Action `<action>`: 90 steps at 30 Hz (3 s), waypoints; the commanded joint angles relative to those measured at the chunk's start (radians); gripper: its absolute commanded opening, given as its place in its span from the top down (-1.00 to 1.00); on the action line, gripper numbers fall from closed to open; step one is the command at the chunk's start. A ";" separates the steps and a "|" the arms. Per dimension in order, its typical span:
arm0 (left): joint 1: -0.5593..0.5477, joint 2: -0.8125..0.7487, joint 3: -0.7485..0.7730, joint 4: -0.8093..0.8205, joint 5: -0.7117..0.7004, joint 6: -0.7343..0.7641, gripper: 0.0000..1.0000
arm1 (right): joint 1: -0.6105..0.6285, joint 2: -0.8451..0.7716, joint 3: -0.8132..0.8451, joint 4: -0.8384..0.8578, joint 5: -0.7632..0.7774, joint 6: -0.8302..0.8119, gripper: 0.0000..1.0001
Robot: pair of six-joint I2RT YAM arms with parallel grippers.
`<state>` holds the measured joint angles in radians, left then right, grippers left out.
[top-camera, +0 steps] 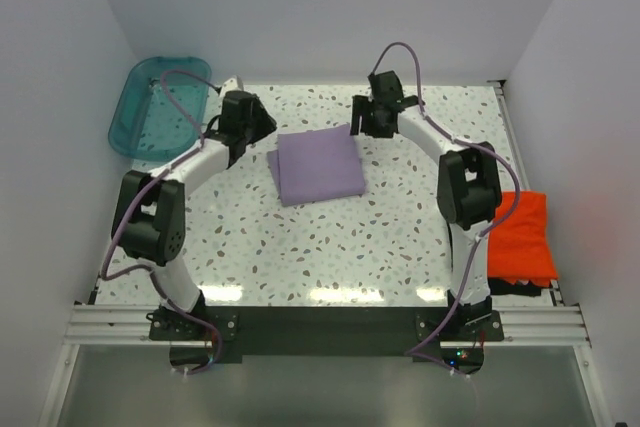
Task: Fold and stack the t-shirts
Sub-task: Fold the tshirt, then neatly place the folded tshirt to the corner
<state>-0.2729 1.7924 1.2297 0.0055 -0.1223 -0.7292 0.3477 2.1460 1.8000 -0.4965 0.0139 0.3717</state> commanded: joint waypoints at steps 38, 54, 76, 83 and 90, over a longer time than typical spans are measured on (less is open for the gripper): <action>-0.120 0.225 0.119 -0.090 0.050 0.065 0.17 | 0.099 -0.069 -0.267 -0.010 0.101 0.168 1.00; -0.083 -0.002 0.145 -0.203 0.058 0.091 0.06 | 0.045 -0.163 -0.210 -0.288 0.477 0.334 1.00; -0.126 -0.347 -0.131 -0.208 0.243 0.097 0.07 | -0.179 -0.060 0.281 -1.039 0.785 0.616 1.00; -0.132 -0.353 -0.160 -0.182 0.291 0.096 0.07 | -0.283 -0.037 0.432 -1.085 0.762 0.549 1.00; -0.146 -0.344 -0.168 -0.167 0.312 0.088 0.07 | -0.343 -0.066 0.490 -1.091 0.750 0.504 1.00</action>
<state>-0.4080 1.4616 1.0657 -0.2050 0.1547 -0.6601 0.0132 2.1418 2.2436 -1.3354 0.7204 0.9031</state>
